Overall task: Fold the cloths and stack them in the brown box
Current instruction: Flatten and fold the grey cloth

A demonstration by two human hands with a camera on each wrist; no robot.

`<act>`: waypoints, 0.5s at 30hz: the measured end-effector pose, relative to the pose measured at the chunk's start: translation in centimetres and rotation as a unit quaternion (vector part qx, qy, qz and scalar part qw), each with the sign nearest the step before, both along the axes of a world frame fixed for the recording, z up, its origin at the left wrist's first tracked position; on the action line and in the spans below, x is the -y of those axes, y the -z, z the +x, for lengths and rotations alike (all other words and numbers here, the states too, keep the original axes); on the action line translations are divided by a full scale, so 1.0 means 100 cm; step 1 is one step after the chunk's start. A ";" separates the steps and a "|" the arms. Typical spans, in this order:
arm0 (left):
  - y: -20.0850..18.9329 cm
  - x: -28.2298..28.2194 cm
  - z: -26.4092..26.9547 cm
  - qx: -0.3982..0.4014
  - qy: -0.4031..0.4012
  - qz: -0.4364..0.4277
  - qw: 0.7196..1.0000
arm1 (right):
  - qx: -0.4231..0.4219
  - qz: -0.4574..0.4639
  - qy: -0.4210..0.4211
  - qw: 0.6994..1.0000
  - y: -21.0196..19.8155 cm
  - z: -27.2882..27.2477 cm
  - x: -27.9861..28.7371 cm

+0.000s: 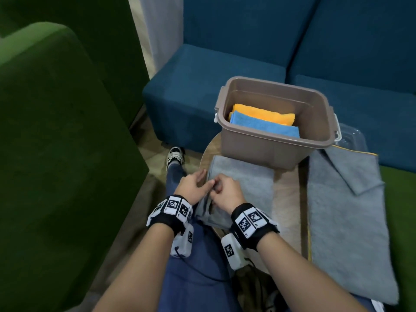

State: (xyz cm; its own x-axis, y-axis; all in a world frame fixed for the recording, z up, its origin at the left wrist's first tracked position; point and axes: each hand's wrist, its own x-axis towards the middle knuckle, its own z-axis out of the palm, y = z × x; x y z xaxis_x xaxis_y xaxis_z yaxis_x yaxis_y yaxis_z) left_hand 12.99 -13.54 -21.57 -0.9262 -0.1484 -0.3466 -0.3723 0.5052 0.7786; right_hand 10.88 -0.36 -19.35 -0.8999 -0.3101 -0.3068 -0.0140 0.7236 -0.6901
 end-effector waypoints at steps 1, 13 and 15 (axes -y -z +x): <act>-0.003 -0.002 0.001 0.003 0.004 -0.005 1.000 | -0.014 0.004 -0.004 1.000 -0.001 0.002 -0.002; -0.030 -0.032 0.000 0.020 0.097 -0.251 0.963 | -0.111 0.070 -0.051 0.990 0.005 0.007 -0.048; -0.036 -0.059 -0.002 -0.003 0.170 -0.329 0.929 | -0.080 0.154 -0.120 0.977 0.014 0.012 -0.064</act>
